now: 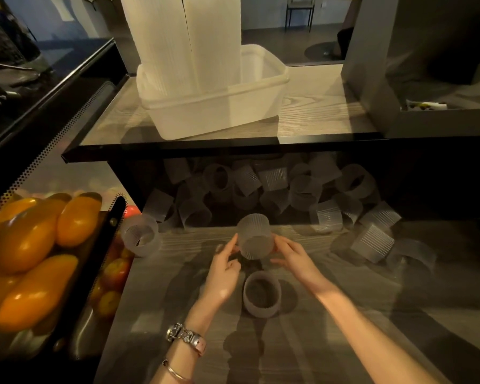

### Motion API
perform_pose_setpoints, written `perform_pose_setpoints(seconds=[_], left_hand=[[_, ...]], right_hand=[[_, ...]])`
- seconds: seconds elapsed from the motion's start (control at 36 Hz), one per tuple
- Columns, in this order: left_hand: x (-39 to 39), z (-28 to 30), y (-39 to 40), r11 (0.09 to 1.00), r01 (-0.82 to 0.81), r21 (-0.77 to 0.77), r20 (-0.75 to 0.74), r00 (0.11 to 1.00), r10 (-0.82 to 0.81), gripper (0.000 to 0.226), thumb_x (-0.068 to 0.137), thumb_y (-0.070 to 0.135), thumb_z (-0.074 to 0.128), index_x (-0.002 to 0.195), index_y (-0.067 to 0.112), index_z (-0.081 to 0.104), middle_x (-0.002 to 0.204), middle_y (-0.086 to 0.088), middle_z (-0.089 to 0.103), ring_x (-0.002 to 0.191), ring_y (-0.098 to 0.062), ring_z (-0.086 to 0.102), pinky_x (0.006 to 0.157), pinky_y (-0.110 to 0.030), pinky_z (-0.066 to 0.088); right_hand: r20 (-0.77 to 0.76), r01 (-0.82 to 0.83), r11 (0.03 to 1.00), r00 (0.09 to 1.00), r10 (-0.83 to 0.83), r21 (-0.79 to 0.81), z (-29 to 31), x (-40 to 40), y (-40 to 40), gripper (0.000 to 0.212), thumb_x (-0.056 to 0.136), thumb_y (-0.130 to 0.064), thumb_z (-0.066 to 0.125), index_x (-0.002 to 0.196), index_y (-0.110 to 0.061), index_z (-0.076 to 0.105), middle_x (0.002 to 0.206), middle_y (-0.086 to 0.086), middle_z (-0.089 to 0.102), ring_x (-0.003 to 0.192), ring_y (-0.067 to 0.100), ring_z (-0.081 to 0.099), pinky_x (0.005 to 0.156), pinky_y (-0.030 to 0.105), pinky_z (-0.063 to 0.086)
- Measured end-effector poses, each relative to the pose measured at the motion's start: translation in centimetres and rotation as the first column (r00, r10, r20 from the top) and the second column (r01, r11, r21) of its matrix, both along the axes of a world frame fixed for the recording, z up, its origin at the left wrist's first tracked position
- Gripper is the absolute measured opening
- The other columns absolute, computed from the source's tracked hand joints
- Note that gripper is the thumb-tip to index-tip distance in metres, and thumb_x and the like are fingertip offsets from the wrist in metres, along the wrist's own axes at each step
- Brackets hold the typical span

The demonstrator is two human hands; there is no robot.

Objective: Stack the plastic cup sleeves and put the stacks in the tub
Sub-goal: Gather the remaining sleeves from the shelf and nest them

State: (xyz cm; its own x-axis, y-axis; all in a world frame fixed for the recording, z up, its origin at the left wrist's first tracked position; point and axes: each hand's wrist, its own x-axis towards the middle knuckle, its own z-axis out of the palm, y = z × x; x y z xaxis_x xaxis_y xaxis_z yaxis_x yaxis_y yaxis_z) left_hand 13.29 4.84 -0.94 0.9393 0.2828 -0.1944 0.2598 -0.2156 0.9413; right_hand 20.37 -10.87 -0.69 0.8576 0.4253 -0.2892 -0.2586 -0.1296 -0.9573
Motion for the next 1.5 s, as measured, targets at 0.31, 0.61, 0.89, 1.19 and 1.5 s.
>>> perform_pose_setpoints(seconds=[0.31, 0.61, 0.89, 1.19, 1.5], left_hand=[[0.3, -2.9, 1.1, 0.966, 0.202, 0.161, -0.309, 0.940, -0.145, 0.036, 0.092, 0.010, 0.048, 0.126, 0.022, 0.056, 0.072, 0.000, 0.061, 0.060, -0.010, 0.052, 0.058, -0.023, 0.043], [0.6, -4.2, 1.8, 0.960, 0.175, 0.220, -0.295, 0.950, -0.106, 0.076, 0.083, 0.023, 0.068, 0.146, 0.019, 0.025, 0.138, -0.002, 0.040, 0.124, -0.013, 0.042, 0.099, -0.027, 0.041], [1.7, -5.3, 1.3, 0.987, 0.118, 0.104, -0.135, 0.985, -0.104, 0.077, 0.072, 0.021, 0.079, 0.138, 0.027, 0.038, 0.134, -0.002, 0.050, 0.125, -0.012, 0.044, 0.106, -0.037, 0.040], [-0.5, 1.4, 0.5, 0.986, 0.120, -0.116, 0.026, 0.993, -0.118, 0.058, 0.078, 0.034, 0.069, 0.129, 0.037, 0.041, 0.117, 0.014, 0.057, 0.109, 0.000, 0.055, 0.084, -0.014, 0.048], [-6.0, -0.2, -2.0, 0.987, 0.136, -0.082, 0.065, 0.989, -0.131, 0.063, 0.071, 0.009, 0.079, 0.122, 0.028, 0.047, 0.123, 0.014, 0.057, 0.111, 0.003, 0.055, 0.087, -0.013, 0.043]], right_hand=[[-0.050, -0.185, 0.831, 0.981, 0.187, -0.524, -0.7, 1.8, 0.1, 0.035, 0.097, -0.039, 0.041, 0.067, -0.024, 0.051, 0.058, -0.007, 0.056, 0.049, 0.003, 0.051, 0.045, 0.014, 0.037], [-0.062, -0.220, 0.803, 0.973, 0.223, -0.554, -2.6, 2.3, 0.2, 0.027, 0.095, -0.019, 0.044, 0.073, -0.019, 0.059, 0.065, -0.005, 0.055, 0.059, 0.004, 0.051, 0.056, 0.018, 0.041], [0.035, -0.172, 0.904, 0.979, 0.202, -0.391, -3.1, 1.5, 0.4, 0.081, 0.071, -0.003, 0.076, 0.140, -0.012, 0.036, 0.134, -0.001, 0.046, 0.128, 0.017, 0.043, 0.103, 0.026, 0.038], [0.091, -0.171, 0.977, 0.979, 0.184, -0.130, 2.7, -0.8, -1.2, 0.056, 0.078, -0.027, 0.072, 0.126, -0.028, 0.045, 0.113, -0.013, 0.059, 0.107, 0.001, 0.057, 0.086, 0.012, 0.047], [0.197, -0.109, 0.984, 0.971, 0.135, -0.139, 0.1, -6.0, -3.9, 0.067, 0.066, 0.003, 0.079, 0.121, -0.021, 0.050, 0.123, -0.003, 0.058, 0.117, 0.008, 0.054, 0.103, 0.024, 0.040]])
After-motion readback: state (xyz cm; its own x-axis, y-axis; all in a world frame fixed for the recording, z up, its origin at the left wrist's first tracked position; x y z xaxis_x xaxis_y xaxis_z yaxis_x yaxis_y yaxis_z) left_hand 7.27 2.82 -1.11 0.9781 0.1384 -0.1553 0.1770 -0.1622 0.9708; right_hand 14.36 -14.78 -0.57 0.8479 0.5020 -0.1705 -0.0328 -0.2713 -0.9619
